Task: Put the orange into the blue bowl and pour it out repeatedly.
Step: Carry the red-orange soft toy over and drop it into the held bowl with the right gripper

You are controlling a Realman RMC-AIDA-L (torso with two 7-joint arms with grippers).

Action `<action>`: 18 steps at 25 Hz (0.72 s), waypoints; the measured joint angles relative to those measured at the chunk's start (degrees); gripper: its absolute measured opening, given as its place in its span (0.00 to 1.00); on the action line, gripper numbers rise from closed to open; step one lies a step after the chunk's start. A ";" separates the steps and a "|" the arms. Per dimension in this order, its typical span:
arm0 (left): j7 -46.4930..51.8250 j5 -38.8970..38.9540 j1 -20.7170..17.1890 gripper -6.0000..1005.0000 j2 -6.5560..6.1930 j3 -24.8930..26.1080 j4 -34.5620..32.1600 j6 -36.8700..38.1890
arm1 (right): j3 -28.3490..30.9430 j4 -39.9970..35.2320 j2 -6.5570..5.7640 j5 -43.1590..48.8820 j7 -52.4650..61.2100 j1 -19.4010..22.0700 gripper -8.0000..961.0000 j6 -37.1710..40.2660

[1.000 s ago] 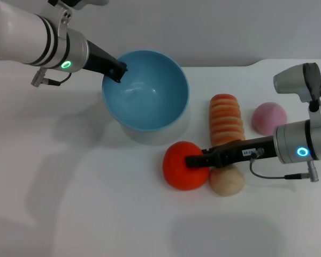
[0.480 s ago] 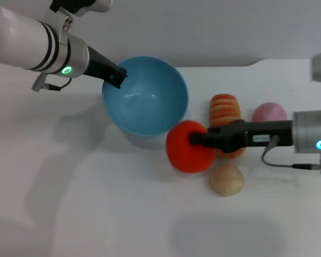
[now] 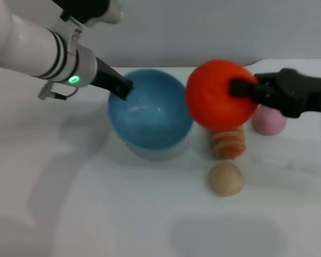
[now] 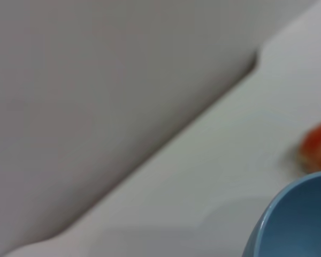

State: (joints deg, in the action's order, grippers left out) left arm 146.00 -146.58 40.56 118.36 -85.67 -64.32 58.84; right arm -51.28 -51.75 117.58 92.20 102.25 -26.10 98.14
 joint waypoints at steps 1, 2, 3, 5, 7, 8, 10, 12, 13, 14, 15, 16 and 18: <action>0.24 0.41 0.32 0.00 0.04 -0.37 -0.08 0.82 | 0.84 -0.17 0.03 -0.08 -0.26 0.01 0.08 0.32; 0.47 1.01 0.73 0.00 0.09 -0.79 -0.20 1.83 | 1.45 -0.01 0.12 -0.15 -0.83 -0.02 0.07 0.44; 0.59 2.25 1.20 0.00 0.15 -1.30 -0.38 3.10 | 1.80 0.31 0.25 -0.18 -1.40 -0.09 0.06 0.45; 0.40 5.47 1.83 0.00 0.15 -2.66 -0.83 4.66 | 2.07 2.23 0.44 -0.13 -3.29 -0.62 0.05 0.05; 0.09 7.33 1.94 0.00 0.14 -4.10 -1.38 4.64 | 1.79 5.05 0.47 0.31 -4.60 -1.53 0.04 -0.89; 0.03 8.02 1.92 0.00 0.13 -5.05 -1.72 4.40 | 1.59 6.66 0.42 0.66 -4.98 -2.17 0.03 -1.45; -0.02 8.49 1.92 0.00 0.12 -5.95 -1.93 4.03 | 1.37 9.53 0.26 2.44 -5.15 -3.65 0.05 -3.30; -0.04 8.56 2.09 0.00 0.13 -6.53 -1.96 3.55 | 1.44 11.25 0.21 4.53 -5.13 -4.75 0.06 -4.82; -0.04 8.59 2.15 0.00 0.13 -6.69 -1.96 3.21 | 1.49 11.74 0.24 5.31 -5.13 -5.05 0.07 -5.58; -0.04 8.58 2.17 0.00 0.12 -6.68 -1.96 2.93 | 1.49 11.99 0.30 5.69 -5.12 -5.14 0.07 -6.45; -0.04 8.60 2.17 0.00 0.12 -6.59 -1.95 2.75 | 1.44 12.07 0.39 5.76 -5.12 -5.14 0.08 -7.21; -0.03 8.59 2.11 0.00 0.09 -6.46 -1.94 2.67 | 1.39 12.11 0.45 5.80 -5.14 -5.09 0.09 -7.86; -0.03 8.60 1.96 0.00 0.01 -6.25 -1.85 2.51 | 1.53 12.12 0.46 5.80 -5.21 -4.93 0.10 -8.49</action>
State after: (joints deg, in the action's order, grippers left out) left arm 145.97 -137.98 42.52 118.37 -91.92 -66.16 61.36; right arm -49.75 -39.64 118.05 98.00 97.04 -31.03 89.65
